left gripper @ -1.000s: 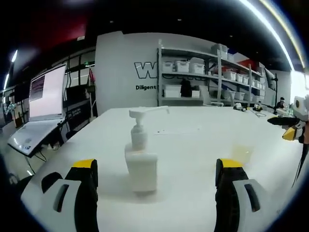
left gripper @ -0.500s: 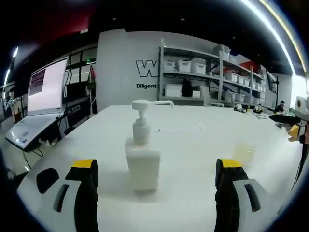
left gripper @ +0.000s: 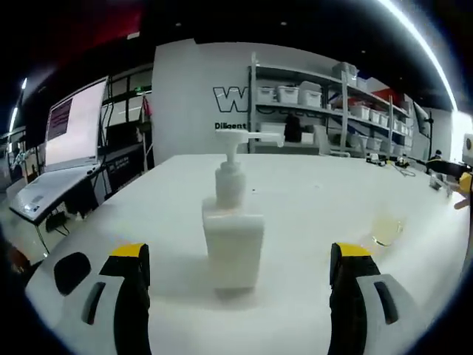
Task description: Hold the bottle steady, press the pump all the way down and release, and repeat the specified number of times to dispense into the cup
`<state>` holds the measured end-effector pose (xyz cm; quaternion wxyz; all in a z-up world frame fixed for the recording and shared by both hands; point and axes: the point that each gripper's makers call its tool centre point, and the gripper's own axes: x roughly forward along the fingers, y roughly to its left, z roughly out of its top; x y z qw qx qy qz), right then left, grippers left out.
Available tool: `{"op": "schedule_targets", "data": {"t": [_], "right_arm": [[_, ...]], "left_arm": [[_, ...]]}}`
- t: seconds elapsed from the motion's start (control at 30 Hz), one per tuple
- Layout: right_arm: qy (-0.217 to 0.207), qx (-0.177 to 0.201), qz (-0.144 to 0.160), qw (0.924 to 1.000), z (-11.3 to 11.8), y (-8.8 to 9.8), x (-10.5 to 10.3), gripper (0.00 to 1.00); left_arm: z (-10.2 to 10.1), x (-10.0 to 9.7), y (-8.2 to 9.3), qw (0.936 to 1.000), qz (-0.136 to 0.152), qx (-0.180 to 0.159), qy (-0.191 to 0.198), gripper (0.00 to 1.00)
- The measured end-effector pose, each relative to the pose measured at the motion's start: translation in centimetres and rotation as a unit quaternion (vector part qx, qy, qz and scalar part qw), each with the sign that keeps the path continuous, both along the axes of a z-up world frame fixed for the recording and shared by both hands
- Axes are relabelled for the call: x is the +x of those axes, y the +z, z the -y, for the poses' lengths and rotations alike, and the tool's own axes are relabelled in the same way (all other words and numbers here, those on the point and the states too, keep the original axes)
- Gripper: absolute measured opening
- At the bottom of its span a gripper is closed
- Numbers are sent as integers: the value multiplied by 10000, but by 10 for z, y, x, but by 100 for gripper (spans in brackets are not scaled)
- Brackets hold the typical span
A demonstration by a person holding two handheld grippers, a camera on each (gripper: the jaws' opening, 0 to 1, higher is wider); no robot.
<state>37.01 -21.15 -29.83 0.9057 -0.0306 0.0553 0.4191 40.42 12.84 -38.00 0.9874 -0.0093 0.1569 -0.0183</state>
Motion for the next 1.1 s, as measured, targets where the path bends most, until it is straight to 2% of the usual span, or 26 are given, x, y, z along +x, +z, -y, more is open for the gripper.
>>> {"op": "schedule_targets", "data": {"t": [0.03, 0.07, 0.13, 0.17, 0.23, 0.3, 0.47, 0.67, 0.73, 0.77, 0.83, 0.9, 0.93, 1.0, 1.03, 1.1], "right_arm": [[53, -153, -72, 9998, -1, -4, -2, 83], [-1, 32, -103, 9999, -1, -1, 0, 84], [17, -157, -23, 9999, 1, -3, 0, 81], [57, -59, -8, 10000, 0, -1, -1, 79], [13, -111, -39, 9999, 0, -3, 0, 79], [79, -98, -98, 9999, -1, -4, -3, 74], [17, -102, -44, 9999, 0, -1, 0, 74], [89, -77, -59, 9999, -1, 0, -1, 67], [49, -50, 89, 9999, 0, 4, 2, 70], [17, -84, -96, 9999, 1, -1, 2, 69], [63, 14, 97, 9999, 0, 5, 2, 70], [27, -61, -2, 10000, 2, 1, 2, 72], [42, 52, -16, 10000, 2, 3, 2, 73], [4, 29, 227, 9997, 3, 7, 4, 79], [-83, 109, 33, 9999, 5, 4, 5, 82], [-120, 28, -38, 9999, 6, 2, 6, 87]], "left_arm": [[0, 1, -1, 10000, -20, 30, 7, 100], [-1, 2, 0, 10000, 41, 71, 46, 100], [0, 2, 0, 10000, 36, 25, 58, 100], [0, 4, 2, 9999, 106, 32, 92, 100], [0, 8, 1, 9999, 91, 51, 84, 100], [1, 11, 1, 9998, 126, 84, 114, 100], [2, 17, -1, 9997, 165, 40, 157, 100], [3, 24, -6, 9996, 177, -5, 216, 100], [5, 28, -8, 9996, 162, -1, 225, 100], [4, 28, -9, 9996, 184, -9, 227, 100], [5, 31, -9, 9996, 175, -52, 234, 100], [7, 32, -9, 9996, 190, -45, 228, 100], [8, 33, -9, 9996, 174, -24, 204, 100], [11, 35, -10, 9996, 196, -87, 159, 100], [12, 35, -12, 9998, 145, -67, 142, 100], [13, 36, -11, 9998, 183, -54, 110, 100]]}}
